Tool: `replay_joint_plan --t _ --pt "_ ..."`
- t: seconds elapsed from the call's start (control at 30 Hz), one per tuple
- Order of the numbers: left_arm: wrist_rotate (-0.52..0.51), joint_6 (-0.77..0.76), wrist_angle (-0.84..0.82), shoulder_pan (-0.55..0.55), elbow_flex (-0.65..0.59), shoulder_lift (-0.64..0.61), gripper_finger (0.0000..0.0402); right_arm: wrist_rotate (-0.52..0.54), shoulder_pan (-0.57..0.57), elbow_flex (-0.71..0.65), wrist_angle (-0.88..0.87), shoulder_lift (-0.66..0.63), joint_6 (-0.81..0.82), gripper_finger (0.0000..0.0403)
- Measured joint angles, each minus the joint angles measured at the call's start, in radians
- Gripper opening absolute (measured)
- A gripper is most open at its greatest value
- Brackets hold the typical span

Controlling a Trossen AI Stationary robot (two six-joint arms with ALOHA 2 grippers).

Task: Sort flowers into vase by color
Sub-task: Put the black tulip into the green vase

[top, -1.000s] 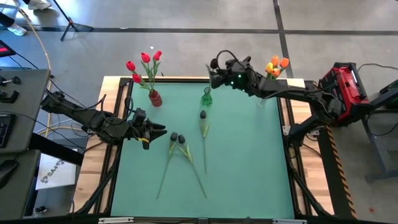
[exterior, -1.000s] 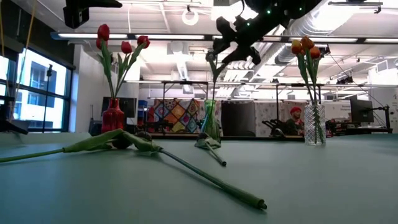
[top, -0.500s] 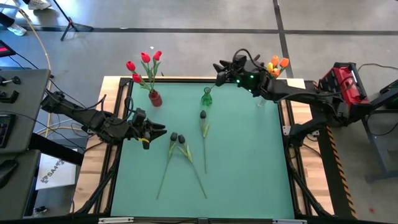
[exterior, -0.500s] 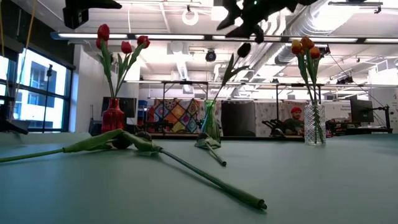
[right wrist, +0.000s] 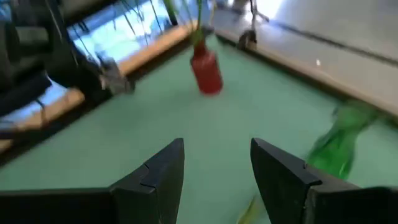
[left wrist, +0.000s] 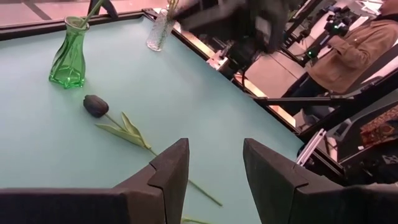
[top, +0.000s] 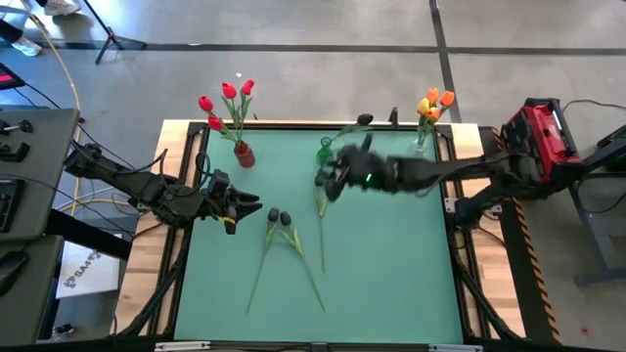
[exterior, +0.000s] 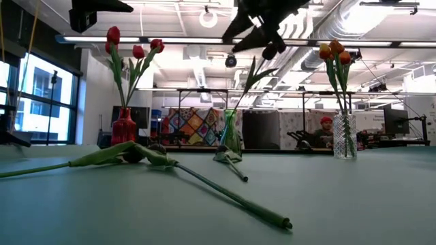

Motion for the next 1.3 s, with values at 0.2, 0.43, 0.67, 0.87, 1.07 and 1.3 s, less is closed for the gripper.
replay_joint_plan --t 0.2,0.43,0.67,0.87,1.07,1.3 --pt "-0.001 0.024 0.0 0.0 0.0 0.0 0.014 0.082 0.086 0.0 -0.005 0.113 0.226 0.0174" --pt "-0.001 0.045 0.0 0.0 0.0 0.0 0.014 -0.048 0.081 0.0 -0.033 0.253 0.576 0.0174" --pt "0.014 0.034 0.0 -0.001 0.0 0.0 0.014 -0.114 0.067 0.0 -0.025 0.349 0.654 0.0174" --pt "0.054 -0.032 -0.059 -0.002 0.0 0.0 0.014 -0.111 0.028 0.0 -0.042 0.363 0.651 0.0174" --pt "0.055 -0.092 -0.131 -0.034 0.0 0.0 0.014 -0.156 -0.038 -0.001 -0.062 0.37 0.623 0.0174" --pt "0.037 -0.114 -0.136 -0.073 0.0 0.0 0.014 -0.205 -0.054 -0.001 -0.062 0.429 0.62 0.0174"
